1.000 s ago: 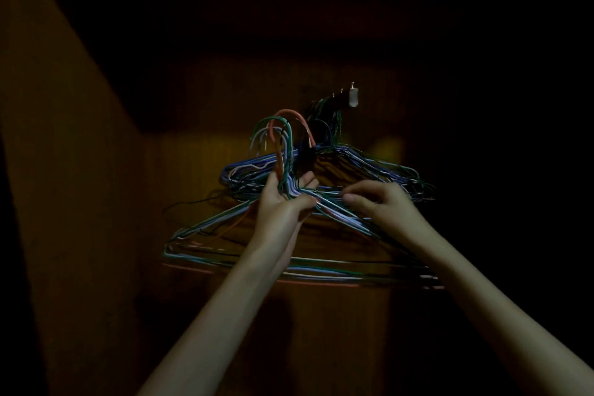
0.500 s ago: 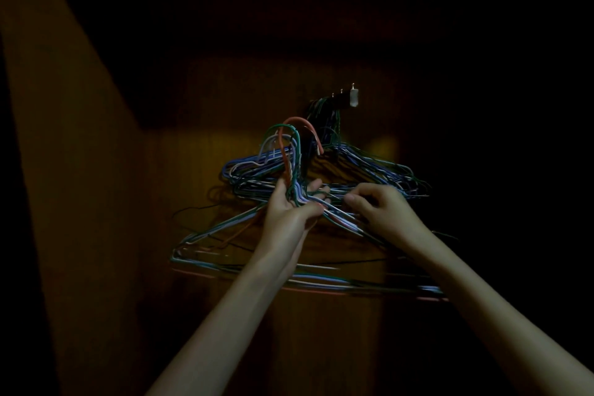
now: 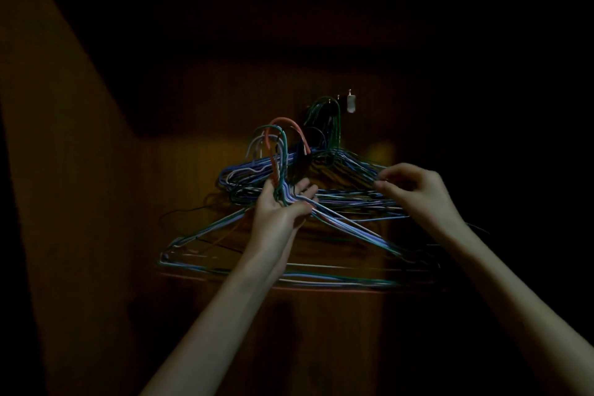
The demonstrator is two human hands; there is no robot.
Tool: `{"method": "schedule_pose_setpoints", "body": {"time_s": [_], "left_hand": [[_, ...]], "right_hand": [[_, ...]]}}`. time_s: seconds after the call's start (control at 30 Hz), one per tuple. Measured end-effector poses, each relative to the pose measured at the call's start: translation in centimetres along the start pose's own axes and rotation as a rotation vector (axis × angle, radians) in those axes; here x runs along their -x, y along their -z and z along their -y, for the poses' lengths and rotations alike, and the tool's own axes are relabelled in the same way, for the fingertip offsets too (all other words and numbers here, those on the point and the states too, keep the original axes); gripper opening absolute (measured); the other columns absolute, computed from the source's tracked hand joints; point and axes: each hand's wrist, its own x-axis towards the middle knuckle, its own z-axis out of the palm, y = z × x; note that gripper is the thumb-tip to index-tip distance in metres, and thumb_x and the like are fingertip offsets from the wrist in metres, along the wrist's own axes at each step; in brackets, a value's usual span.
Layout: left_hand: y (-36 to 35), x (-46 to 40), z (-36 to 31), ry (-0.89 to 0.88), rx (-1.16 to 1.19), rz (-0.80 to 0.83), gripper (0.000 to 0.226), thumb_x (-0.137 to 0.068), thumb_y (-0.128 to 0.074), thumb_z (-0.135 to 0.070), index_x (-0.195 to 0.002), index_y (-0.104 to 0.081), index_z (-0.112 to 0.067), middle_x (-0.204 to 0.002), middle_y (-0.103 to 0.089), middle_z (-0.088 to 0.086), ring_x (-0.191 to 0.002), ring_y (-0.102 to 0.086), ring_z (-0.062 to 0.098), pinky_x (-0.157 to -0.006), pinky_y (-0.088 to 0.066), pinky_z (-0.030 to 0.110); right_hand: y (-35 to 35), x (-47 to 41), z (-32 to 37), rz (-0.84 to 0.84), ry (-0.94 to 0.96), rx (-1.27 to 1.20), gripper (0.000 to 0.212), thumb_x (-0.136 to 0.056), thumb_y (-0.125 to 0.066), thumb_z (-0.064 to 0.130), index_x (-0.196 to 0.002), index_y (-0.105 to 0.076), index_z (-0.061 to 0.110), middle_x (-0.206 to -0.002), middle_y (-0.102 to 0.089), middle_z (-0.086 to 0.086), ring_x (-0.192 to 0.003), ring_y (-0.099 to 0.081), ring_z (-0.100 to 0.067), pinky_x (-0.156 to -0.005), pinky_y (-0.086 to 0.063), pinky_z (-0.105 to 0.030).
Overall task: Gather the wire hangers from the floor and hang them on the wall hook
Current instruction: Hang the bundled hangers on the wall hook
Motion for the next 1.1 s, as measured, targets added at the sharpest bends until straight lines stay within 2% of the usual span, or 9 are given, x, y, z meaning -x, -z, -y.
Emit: {"method": "schedule_pose_setpoints", "body": {"time_s": [0.13,0.27,0.4,0.43,0.57,0.67,0.87,1.1], "left_hand": [[0.0,-0.6,-0.1,-0.013,-0.007,0.01,0.074,-0.084,-0.042,0.023,-0.143,-0.026,-0.02,-0.122,-0.058,0.017,-0.113,-0.059,0.027,-0.099,-0.045,0.04],[0.0,-1.5,0.0,-0.02,-0.01,0.008,0.077,-0.085,-0.043,0.023,-0.146,-0.023,-0.019,-0.121,-0.058,0.017,-0.111,-0.061,0.027,-0.096,-0.047,0.038],[-0.1,-2.3,0.1,-0.032,-0.016,0.018,0.077,-0.084,-0.043,0.023,-0.146,-0.024,-0.02,-0.126,-0.057,0.019,-0.113,-0.059,0.027,-0.097,-0.047,0.039],[-0.1,-2.4,0.1,-0.034,-0.02,0.02,0.077,-0.084,-0.043,0.023,-0.145,-0.025,-0.02,-0.127,-0.056,0.019,-0.114,-0.059,0.027,-0.097,-0.047,0.038],[-0.2,-3.2,0.2,-0.044,-0.039,0.015,0.073,-0.084,-0.043,0.023,-0.143,-0.028,-0.019,-0.126,-0.057,0.018,-0.112,-0.06,0.025,-0.092,-0.05,0.034],[0.0,-3.8,0.3,-0.047,-0.045,0.014,0.074,-0.085,-0.044,0.022,-0.143,-0.027,-0.019,-0.127,-0.057,0.018,-0.112,-0.06,0.025,-0.094,-0.049,0.035],[0.4,-4.6,0.4,-0.058,-0.061,0.009,0.073,-0.085,-0.044,0.021,-0.144,-0.026,-0.018,-0.128,-0.057,0.018,-0.113,-0.06,0.025,-0.095,-0.049,0.036],[1.0,-5.5,0.8,-0.062,-0.05,-0.006,0.078,-0.084,-0.045,0.022,-0.148,-0.021,-0.016,-0.126,-0.058,0.018,-0.112,-0.061,0.024,-0.091,-0.051,0.033]], "right_hand": [[0.6,-1.2,-0.5,-0.108,0.04,-0.006,0.004,-0.083,-0.068,0.016,-0.083,-0.065,0.018,-0.075,-0.061,0.004,-0.07,-0.055,-0.011,-0.06,-0.044,-0.016],[0.8,-2.5,-1.2,-0.171,0.043,-0.018,0.003,-0.084,-0.066,0.015,-0.086,-0.066,0.018,-0.077,-0.063,-0.001,-0.076,-0.06,-0.018,-0.067,-0.05,-0.029],[0.0,-4.1,-2.2,-0.208,0.035,0.014,0.003,-0.084,-0.067,0.016,-0.086,-0.067,0.018,-0.073,-0.06,0.008,-0.069,-0.056,-0.005,-0.06,-0.042,-0.009],[-0.3,-4.6,-2.5,-0.216,0.028,0.032,0.002,-0.084,-0.067,0.017,-0.085,-0.067,0.019,-0.072,-0.06,0.009,-0.069,-0.055,-0.002,-0.059,-0.042,-0.008],[-1.9,-6.7,-3.9,-0.227,-0.023,0.052,0.003,-0.084,-0.067,0.022,-0.084,-0.068,0.024,-0.08,-0.064,0.005,-0.079,-0.058,-0.011,-0.07,-0.047,-0.027],[-2.8,-8.0,-4.6,-0.223,-0.064,0.053,0.004,-0.084,-0.067,0.024,-0.085,-0.071,0.024,-0.083,-0.066,0.004,-0.082,-0.06,-0.012,-0.074,-0.051,-0.034],[-4.3,-9.5,-5.5,-0.202,-0.107,0.065,0.009,-0.085,-0.066,0.023,-0.09,-0.071,0.018,-0.087,-0.065,0.003,-0.086,-0.06,-0.013,-0.078,-0.051,-0.037],[-4.8,-9.9,-6.3,-0.134,-0.128,0.018,0.003,-0.085,-0.066,0.014,-0.085,-0.069,0.015,-0.087,-0.063,0.0,-0.086,-0.057,-0.013,-0.079,-0.049,-0.032]]}}
